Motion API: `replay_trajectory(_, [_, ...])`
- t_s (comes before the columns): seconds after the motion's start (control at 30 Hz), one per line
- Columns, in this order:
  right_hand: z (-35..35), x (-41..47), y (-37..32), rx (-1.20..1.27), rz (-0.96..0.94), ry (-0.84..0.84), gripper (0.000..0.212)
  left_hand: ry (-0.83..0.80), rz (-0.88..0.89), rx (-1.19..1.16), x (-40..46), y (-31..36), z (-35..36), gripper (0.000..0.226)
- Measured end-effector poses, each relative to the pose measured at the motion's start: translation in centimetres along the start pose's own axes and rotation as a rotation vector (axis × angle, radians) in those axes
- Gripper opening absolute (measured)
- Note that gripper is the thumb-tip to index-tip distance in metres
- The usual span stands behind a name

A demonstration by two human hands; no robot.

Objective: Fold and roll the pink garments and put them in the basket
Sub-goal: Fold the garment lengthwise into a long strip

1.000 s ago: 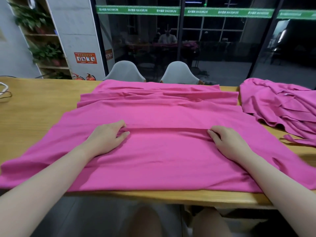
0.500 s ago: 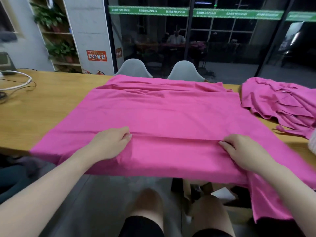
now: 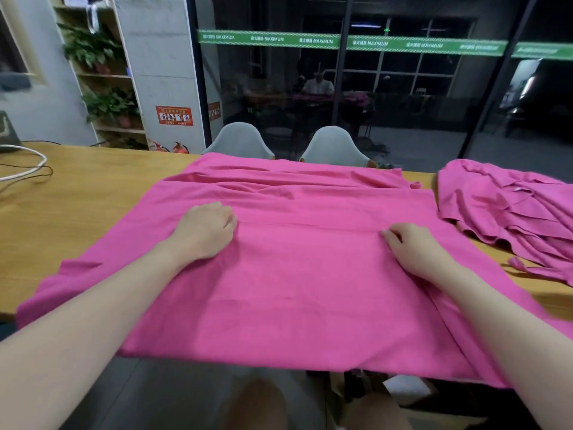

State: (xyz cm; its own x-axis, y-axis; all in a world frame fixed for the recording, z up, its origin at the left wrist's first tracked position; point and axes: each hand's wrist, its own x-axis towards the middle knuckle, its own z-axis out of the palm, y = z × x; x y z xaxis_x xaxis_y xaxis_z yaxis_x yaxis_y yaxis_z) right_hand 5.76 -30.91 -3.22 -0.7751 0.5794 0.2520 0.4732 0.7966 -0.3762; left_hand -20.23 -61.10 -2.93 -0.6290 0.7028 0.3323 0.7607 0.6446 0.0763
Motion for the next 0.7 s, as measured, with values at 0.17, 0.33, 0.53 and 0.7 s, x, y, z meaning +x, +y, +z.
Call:
replay_trajectory(0.17, [1.7, 2.3, 1.7, -0.120, -0.164, -0.024, 0.030, -0.132, 0.077, -0.022, 1.3, -1.4, 3.2, 0.026])
replay_trajectory(0.33, [3.1, 2.4, 3.5, -0.092, -0.166, 0.098, 0.027, -0.063, 0.107, -0.090, 1.4, -2.6, 5.1, 0.036])
replay_trajectory(0.53, [3.5, 2.7, 3.9, 0.003, -0.183, 0.050, 0.026, -0.066, 0.098, -0.091, 1.4, -2.7, 5.5, 0.036])
replay_trajectory(0.7, [3.4, 1.4, 4.2, 0.033, -0.177, 0.040, 0.025, -0.075, 0.117, -0.127, 0.3, -2.4, 4.9, 0.036])
